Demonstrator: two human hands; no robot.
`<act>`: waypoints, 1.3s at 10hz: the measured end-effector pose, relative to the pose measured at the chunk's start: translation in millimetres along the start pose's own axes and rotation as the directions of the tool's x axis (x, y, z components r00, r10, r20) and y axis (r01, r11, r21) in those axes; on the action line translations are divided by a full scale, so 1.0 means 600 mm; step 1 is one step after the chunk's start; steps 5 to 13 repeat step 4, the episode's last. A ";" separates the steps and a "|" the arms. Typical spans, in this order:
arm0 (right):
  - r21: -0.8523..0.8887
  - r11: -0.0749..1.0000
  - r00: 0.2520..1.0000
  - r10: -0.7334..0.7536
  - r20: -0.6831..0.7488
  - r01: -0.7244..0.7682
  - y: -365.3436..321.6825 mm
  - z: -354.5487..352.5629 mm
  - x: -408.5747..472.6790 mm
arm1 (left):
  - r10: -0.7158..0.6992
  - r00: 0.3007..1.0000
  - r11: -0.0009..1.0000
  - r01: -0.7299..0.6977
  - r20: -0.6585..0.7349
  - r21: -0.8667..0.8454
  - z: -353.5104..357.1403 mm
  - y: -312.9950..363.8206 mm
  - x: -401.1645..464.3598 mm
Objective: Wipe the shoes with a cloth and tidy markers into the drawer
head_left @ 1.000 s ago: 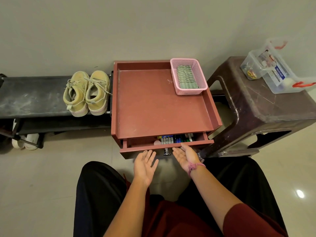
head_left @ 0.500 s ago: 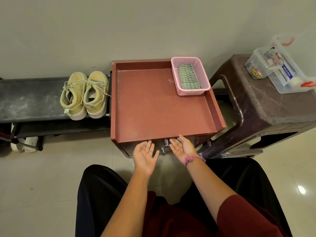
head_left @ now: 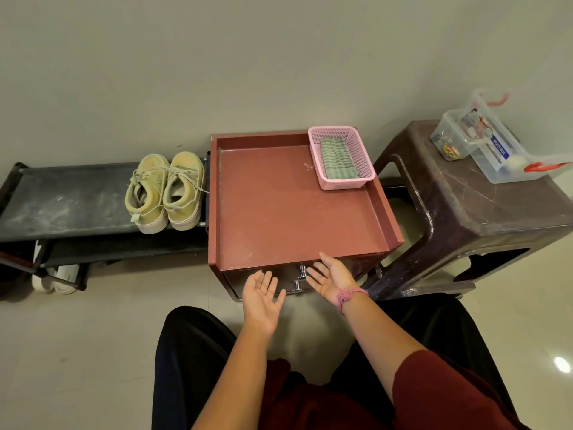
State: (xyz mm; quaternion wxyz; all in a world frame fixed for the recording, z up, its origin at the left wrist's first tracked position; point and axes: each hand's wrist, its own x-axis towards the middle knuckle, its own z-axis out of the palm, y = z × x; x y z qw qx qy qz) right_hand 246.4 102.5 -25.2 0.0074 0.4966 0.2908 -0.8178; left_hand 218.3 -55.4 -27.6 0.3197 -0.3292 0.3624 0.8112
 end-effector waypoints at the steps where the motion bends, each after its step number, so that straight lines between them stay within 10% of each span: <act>1: -0.048 0.998 0.999 -0.041 0.014 0.042 -0.005 -0.001 -0.027 | 0.039 0.999 0.999 -0.038 -0.010 0.026 -0.007 0.012 -0.029; 13: -0.219 0.963 0.982 -0.133 0.135 0.161 -0.038 -0.003 -0.107 | 0.167 0.986 0.977 -0.167 0.011 0.133 -0.001 0.017 -0.103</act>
